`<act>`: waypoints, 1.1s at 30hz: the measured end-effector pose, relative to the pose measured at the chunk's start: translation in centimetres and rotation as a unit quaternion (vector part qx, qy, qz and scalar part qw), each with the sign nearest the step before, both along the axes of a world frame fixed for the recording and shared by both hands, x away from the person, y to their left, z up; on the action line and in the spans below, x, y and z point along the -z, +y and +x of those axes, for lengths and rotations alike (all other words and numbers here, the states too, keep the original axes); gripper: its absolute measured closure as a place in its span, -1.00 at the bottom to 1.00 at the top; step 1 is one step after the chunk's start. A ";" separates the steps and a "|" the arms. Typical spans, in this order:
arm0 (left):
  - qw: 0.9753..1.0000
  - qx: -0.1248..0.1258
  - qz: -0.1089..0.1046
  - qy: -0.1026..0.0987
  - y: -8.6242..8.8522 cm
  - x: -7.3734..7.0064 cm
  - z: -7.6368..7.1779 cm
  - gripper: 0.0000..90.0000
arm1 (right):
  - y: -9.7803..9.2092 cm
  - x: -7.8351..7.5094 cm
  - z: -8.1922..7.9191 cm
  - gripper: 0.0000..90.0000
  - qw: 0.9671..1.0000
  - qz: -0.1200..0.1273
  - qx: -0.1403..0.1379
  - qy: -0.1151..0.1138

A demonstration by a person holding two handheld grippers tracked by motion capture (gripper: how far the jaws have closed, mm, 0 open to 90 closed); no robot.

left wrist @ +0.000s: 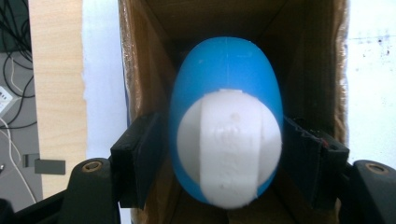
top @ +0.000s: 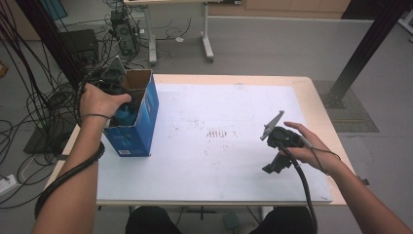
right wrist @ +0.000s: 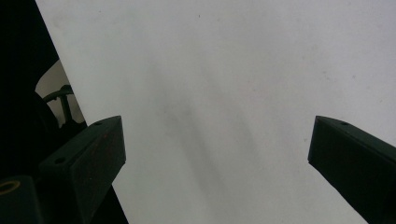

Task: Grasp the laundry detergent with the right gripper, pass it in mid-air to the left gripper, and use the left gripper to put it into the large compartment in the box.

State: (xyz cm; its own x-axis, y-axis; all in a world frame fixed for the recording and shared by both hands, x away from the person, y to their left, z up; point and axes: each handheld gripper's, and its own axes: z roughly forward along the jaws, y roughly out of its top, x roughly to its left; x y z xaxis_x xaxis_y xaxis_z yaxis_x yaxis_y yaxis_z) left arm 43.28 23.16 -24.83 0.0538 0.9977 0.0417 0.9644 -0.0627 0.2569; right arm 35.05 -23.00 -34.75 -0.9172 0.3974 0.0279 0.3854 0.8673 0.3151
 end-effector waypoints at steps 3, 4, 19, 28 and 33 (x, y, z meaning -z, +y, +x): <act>1.000 0.003 0.004 -0.001 -0.3 -0.5 -0.2 -0.30 | 0.0 0.0 0.0 -0.91 1.000 0.000 -0.001 0.000; 1.000 0.005 0.008 -0.002 -0.4 -0.7 -0.2 -0.30 | 0.0 0.0 0.0 -0.91 1.000 0.000 -0.002 0.000; 1.000 0.013 0.021 -0.014 -0.7 -3.0 -1.0 -0.37 | 0.1 0.0 0.0 -0.91 1.000 0.001 -0.002 -0.001; 0.999 0.019 0.019 -0.024 -1.4 -4.7 -1.5 -0.49 | 0.2 -0.2 0.1 -0.91 1.000 0.000 -0.005 -0.003; 0.999 0.022 0.016 -0.030 -1.8 -5.9 -1.9 -0.61 | 0.2 -0.4 0.3 -0.91 1.000 0.005 -0.002 -0.004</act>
State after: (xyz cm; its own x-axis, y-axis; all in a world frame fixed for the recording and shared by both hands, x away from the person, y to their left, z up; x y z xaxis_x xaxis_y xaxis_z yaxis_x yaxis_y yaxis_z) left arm 41.37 21.36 -18.89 0.0937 0.9925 0.0782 0.9436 -0.1135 0.3111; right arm 35.31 -22.77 -34.36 -0.9193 0.3929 0.0241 0.3787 0.8660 0.3265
